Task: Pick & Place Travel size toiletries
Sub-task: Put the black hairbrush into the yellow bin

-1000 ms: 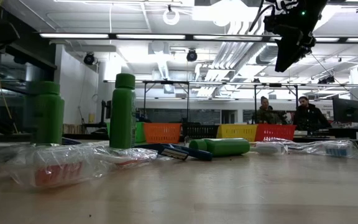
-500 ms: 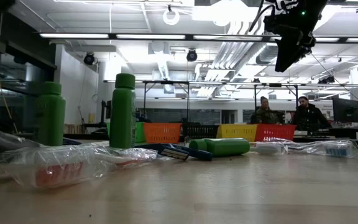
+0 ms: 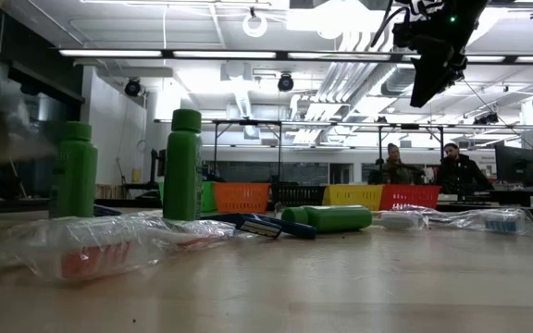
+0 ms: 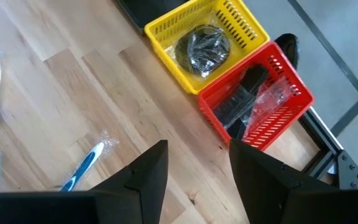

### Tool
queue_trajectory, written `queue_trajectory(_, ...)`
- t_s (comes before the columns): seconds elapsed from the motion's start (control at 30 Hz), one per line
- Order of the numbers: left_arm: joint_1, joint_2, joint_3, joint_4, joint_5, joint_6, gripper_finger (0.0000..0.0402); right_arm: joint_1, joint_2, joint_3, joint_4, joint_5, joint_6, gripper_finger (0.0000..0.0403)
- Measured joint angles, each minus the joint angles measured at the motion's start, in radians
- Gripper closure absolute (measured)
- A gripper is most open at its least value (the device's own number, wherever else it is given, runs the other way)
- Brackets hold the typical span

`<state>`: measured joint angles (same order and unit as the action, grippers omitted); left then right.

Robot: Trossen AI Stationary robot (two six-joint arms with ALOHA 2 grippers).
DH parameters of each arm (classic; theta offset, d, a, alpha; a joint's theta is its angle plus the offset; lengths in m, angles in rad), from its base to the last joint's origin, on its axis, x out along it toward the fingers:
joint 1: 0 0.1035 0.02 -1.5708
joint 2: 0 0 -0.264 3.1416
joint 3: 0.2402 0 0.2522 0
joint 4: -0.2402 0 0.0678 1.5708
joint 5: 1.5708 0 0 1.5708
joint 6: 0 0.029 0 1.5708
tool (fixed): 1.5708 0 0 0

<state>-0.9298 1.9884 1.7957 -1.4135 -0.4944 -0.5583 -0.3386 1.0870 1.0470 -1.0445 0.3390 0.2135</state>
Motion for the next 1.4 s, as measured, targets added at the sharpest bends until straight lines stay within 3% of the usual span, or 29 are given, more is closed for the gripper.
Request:
queue_trajectory(0.23, 0.002, -0.002, 0.226, -0.164, -0.090, 0.010, 0.0401, 0.000, 0.000, 0.000, 0.001, -0.008, -0.038, 0.0239)
queue_trajectory(0.37, 0.029, -0.036, 0.296, -0.161, -0.192, 0.142, 0.0401, 0.000, 0.000, 0.000, 0.012, -0.009, -0.061, 0.0240)
queue_trajectory(0.53, 0.111, -0.105, 0.306, -0.159, -0.292, 0.270, 0.0401, 0.002, 0.000, 0.000, 0.023, -0.044, -0.073, 0.0241)
queue_trajectory(0.67, 0.198, -0.152, 0.305, -0.159, -0.310, 0.356, 0.0401, 0.015, 0.000, 0.000, 0.045, -0.060, -0.080, 0.0241)
queue_trajectory(1.07, 0.483, -0.179, 0.298, -0.144, -0.254, 0.508, 0.0401, 0.072, 0.000, 0.000, 0.070, -0.085, -0.085, 0.0241)
queue_trajectory(1.4, 0.683, -0.188, 0.074, 0.181, -0.088, 0.748, 0.0401, 0.078, 0.000, 0.000, 0.092, -0.082, -0.086, 0.0240)
